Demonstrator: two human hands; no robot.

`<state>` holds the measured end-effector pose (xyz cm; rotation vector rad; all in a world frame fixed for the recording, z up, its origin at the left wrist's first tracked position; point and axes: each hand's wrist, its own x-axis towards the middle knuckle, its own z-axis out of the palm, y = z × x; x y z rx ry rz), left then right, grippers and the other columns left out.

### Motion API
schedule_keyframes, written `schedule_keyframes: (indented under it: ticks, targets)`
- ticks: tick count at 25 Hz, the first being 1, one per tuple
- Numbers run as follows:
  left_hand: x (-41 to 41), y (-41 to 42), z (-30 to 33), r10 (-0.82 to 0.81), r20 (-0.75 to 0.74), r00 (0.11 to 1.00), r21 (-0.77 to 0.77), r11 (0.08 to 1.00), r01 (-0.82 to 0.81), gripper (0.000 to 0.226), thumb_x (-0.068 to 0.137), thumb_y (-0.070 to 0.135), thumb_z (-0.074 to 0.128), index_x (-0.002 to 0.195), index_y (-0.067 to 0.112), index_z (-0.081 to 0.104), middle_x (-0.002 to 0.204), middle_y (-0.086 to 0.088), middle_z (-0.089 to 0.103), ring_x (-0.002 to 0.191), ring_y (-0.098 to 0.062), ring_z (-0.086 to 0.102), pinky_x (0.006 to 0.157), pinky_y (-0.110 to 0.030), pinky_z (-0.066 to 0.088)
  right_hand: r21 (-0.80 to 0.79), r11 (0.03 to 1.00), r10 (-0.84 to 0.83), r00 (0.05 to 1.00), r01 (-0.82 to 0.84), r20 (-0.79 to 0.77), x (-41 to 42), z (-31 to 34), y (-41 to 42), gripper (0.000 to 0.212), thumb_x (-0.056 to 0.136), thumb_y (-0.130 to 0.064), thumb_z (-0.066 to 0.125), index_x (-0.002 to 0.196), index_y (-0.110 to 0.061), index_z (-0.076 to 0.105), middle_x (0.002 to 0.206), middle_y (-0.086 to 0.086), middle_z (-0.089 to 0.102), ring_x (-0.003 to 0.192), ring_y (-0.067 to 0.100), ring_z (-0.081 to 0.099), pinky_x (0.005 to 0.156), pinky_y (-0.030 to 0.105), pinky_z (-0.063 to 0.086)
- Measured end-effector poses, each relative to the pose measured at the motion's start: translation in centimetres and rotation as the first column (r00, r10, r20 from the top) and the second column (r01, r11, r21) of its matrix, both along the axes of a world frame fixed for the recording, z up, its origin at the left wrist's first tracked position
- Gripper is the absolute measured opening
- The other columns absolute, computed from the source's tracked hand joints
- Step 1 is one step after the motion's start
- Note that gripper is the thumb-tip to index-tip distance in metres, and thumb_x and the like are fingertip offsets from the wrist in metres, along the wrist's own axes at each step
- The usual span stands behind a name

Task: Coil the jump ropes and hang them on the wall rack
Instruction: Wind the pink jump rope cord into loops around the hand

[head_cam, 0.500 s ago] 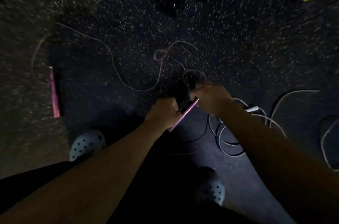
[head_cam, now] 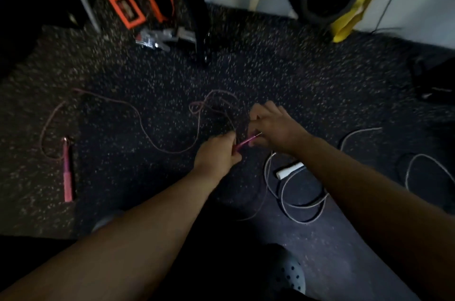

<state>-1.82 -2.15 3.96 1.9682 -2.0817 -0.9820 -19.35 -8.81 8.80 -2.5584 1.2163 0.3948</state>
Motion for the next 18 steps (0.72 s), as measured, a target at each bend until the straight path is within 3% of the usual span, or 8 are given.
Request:
schedule_keyframes:
  ticks: [3, 6, 7, 9, 11, 13, 16, 18]
  targets:
    - [1.5, -2.8, 7.1, -0.155, -0.146, 0.977, -0.060, 0.987, 0.147, 0.017, 0.100, 0.033, 0.058, 0.099, 0.017, 0.054, 0.083, -0.001, 0.060, 0.077, -0.027, 0.061, 0.061, -0.036, 0.035, 0.086, 0.964, -0.265, 0.919, 0.251, 0.293, -0.7, 7.5, -0.4, 0.028, 0.091, -0.046, 0.073, 0.097, -0.019, 0.075, 0.105, 0.001, 0.066, 0.100, 0.016, 0.057, 0.087, 0.036, 0.047]
    - [2.5, -4.3, 16.0, -0.251, -0.181, 0.951, -0.284, 0.939, 0.194, 0.018, 0.104, 0.043, 0.049, 0.110, 0.026, 0.049, 0.070, 0.003, 0.057, 0.059, -0.016, 0.057, 0.053, -0.036, 0.039, 0.331, 0.814, -0.573, 0.569, 0.477, 0.590, -1.0, 15.9, 0.8, 0.030, 0.094, -0.041, 0.073, 0.089, -0.011, 0.074, 0.071, -0.009, 0.062, 0.061, -0.001, 0.051, 0.061, 0.019, 0.039]
    - [2.9, -4.5, 18.9, -0.290, -0.168, 0.942, -0.359, 0.908, 0.215, 0.019, 0.104, 0.047, 0.048, 0.111, 0.030, 0.049, 0.069, 0.001, 0.060, 0.059, -0.016, 0.059, 0.054, -0.037, 0.042, 0.365, 0.788, -0.598, 0.476, 0.495, 0.645, -0.8, 18.3, 1.5, 0.032, 0.093, -0.040, 0.073, 0.091, -0.008, 0.074, 0.073, -0.006, 0.061, 0.062, 0.000, 0.051, 0.061, 0.017, 0.038]
    - [3.6, -4.2, 24.1, -0.341, -0.224, 0.913, -0.416, 0.881, 0.227, 0.017, 0.102, 0.052, 0.048, 0.105, 0.035, 0.052, 0.073, 0.002, 0.065, 0.066, -0.016, 0.064, 0.062, -0.037, 0.048, 0.350, 0.782, -0.579, 0.393, 0.516, 0.715, -0.2, 22.8, 3.0, 0.034, 0.092, -0.046, 0.073, 0.094, -0.011, 0.074, 0.091, 0.000, 0.062, 0.078, 0.005, 0.059, 0.074, 0.018, 0.043]
    - [3.9, -3.4, 27.8, -0.341, -0.378, 0.861, -0.405, 0.897, 0.177, 0.021, 0.103, 0.049, 0.048, 0.096, 0.032, 0.059, 0.075, 0.006, 0.063, 0.067, -0.012, 0.060, 0.063, -0.034, 0.046, 0.342, 0.790, -0.552, 0.348, 0.509, 0.757, 0.4, 26.2, 4.1, 0.041, 0.092, -0.052, 0.069, 0.099, -0.012, 0.073, 0.102, 0.007, 0.067, 0.093, 0.015, 0.066, 0.088, 0.029, 0.048]
    - [4.0, -2.0, 30.8, -0.279, -0.559, 0.781, -0.333, 0.938, 0.096, 0.027, 0.105, 0.044, 0.048, 0.101, 0.021, 0.063, 0.073, 0.006, 0.056, 0.060, -0.008, 0.052, 0.052, -0.022, 0.041, 0.477, 0.796, -0.573, 0.212, 0.372, 0.792, 1.2, 29.2, 5.4, 0.042, 0.097, -0.049, 0.062, 0.104, -0.009, 0.069, 0.088, 0.015, 0.067, 0.087, 0.027, 0.068, 0.086, 0.033, 0.054]
    - [3.6, -0.7, 34.6, -0.212, -0.718, 0.663, -0.268, 0.963, 0.017, 0.027, 0.103, 0.048, 0.051, 0.111, 0.025, 0.062, 0.064, 0.009, 0.048, 0.042, -0.003, 0.040, 0.038, -0.017, 0.030, 0.608, 0.787, -0.615, 0.048, 0.110, 0.787, 2.8, 32.4, 7.5, 0.042, 0.103, -0.048, 0.053, 0.115, -0.008, 0.060, 0.065, 0.003, 0.043, 0.055, 0.023, 0.050, 0.063, 0.038, 0.057]
    - [3.8, -0.6, 36.8, -0.181, -0.819, 0.544, -0.242, 0.969, -0.042, 0.028, 0.103, 0.046, 0.050, 0.106, 0.023, 0.066, 0.063, 0.006, 0.045, 0.041, -0.007, 0.036, 0.037, -0.021, 0.025, 0.578, 0.806, -0.583, 0.009, 0.130, 0.812, 4.0, 33.4, 8.2, 0.042, 0.106, -0.047, 0.048, 0.124, -0.011, 0.061, 0.065, -0.003, 0.037, 0.049, 0.013, 0.034, 0.047, 0.028, 0.040]
